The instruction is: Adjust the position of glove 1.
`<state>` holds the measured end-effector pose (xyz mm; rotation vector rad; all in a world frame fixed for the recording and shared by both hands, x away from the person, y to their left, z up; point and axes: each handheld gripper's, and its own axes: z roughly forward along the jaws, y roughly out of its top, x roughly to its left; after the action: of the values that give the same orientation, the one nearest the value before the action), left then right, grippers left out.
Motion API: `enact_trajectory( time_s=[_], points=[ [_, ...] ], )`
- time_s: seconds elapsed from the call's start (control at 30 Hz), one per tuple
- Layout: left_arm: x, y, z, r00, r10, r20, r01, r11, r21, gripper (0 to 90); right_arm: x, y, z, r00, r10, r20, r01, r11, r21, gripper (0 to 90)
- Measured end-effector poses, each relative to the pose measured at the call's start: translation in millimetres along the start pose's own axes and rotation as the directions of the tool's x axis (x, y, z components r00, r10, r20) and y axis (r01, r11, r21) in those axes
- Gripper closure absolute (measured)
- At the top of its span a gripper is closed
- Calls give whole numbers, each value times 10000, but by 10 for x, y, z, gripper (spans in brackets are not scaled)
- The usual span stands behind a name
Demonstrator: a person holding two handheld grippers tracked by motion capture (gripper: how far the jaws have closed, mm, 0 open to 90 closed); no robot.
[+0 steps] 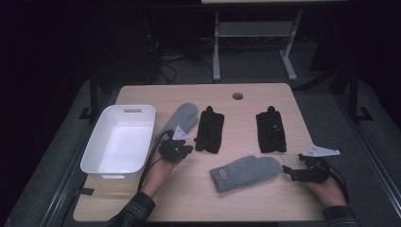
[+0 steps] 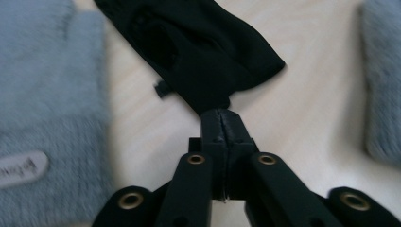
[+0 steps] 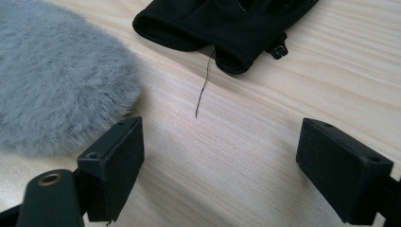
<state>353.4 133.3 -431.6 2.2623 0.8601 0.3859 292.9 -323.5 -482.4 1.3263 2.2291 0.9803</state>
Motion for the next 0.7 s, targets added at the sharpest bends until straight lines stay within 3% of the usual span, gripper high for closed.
enact_trajectory(
  time_s=[0.17, 0.3, 0.7],
  points=[
    [113, 188, 50, 9971, -465, -596, 448, 9986, -295, 893, -3, -1, -1, 10000, 40, -18, -40, 10000, -19, 159],
    [261, 307, 114, 9910, -710, -1136, 668, 9970, -397, 893, -10, -4, -4, 10000, 72, -57, -73, 10000, -46, 159],
    [625, 464, 433, 9659, -1105, -2340, 1182, 9928, 190, 893, -21, -6, -6, 9999, 123, -118, -124, 9999, -98, 159]
  ],
)
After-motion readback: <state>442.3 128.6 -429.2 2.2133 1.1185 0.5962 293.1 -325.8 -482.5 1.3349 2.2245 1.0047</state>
